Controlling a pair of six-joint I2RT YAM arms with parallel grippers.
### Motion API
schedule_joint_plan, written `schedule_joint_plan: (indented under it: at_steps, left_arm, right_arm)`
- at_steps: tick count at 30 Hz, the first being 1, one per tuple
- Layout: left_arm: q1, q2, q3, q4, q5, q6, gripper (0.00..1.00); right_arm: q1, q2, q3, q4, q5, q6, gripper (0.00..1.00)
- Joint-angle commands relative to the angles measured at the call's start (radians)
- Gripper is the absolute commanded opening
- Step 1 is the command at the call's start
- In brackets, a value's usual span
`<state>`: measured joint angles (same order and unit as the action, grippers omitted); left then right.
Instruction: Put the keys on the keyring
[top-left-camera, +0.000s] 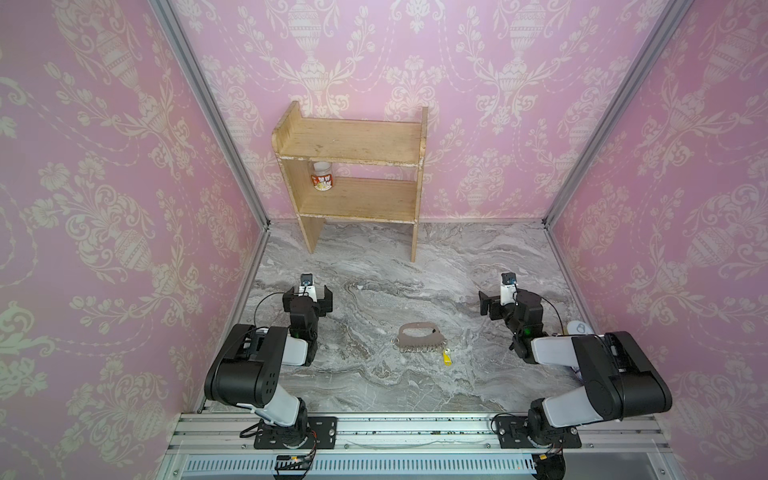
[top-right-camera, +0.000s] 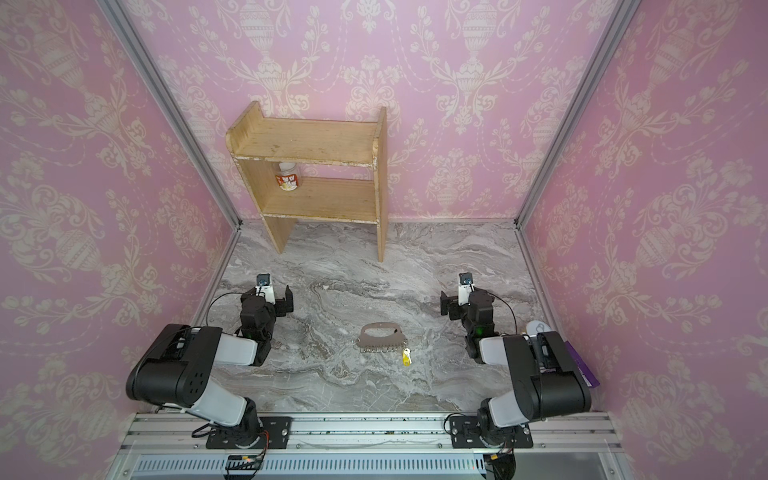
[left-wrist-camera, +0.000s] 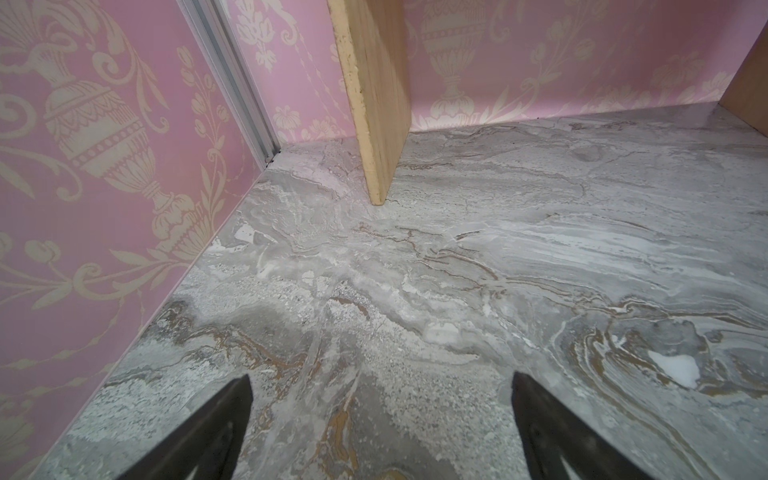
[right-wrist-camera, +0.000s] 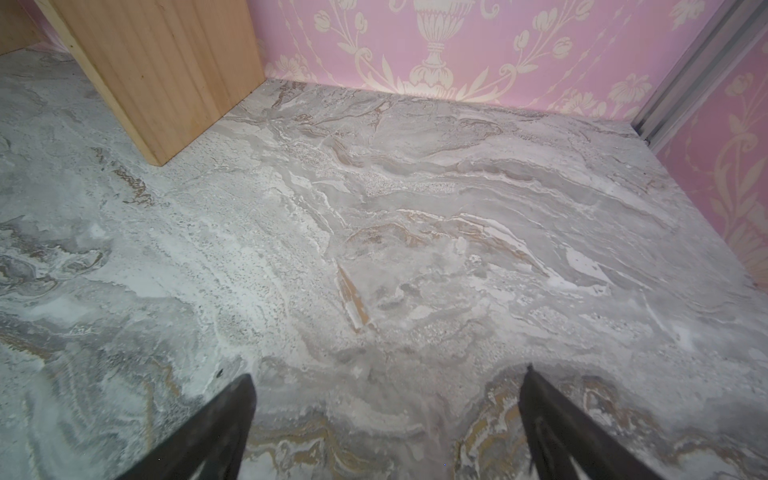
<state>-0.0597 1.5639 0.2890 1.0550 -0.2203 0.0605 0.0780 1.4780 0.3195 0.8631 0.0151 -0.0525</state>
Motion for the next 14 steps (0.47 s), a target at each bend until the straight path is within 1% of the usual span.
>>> schedule_joint_plan:
  at_steps: [1, 6, 14]
  left_arm:
    - [0.011, 0.009, 0.008, 0.017, 0.025, -0.023, 0.99]
    - [0.011, 0.008, 0.009, 0.016, 0.028, -0.024, 0.99]
    - [0.012, 0.008, 0.010, 0.012, 0.030, -0.024, 0.99]
  right_arm:
    - [-0.006, 0.004, 0.022, 0.021, 0.035, 0.025, 1.00]
    - [-0.006, 0.008, 0.031, 0.010, 0.092, 0.049, 1.00]
    - [-0.004, 0.007, 0.027, 0.017, 0.100, 0.051, 1.00]
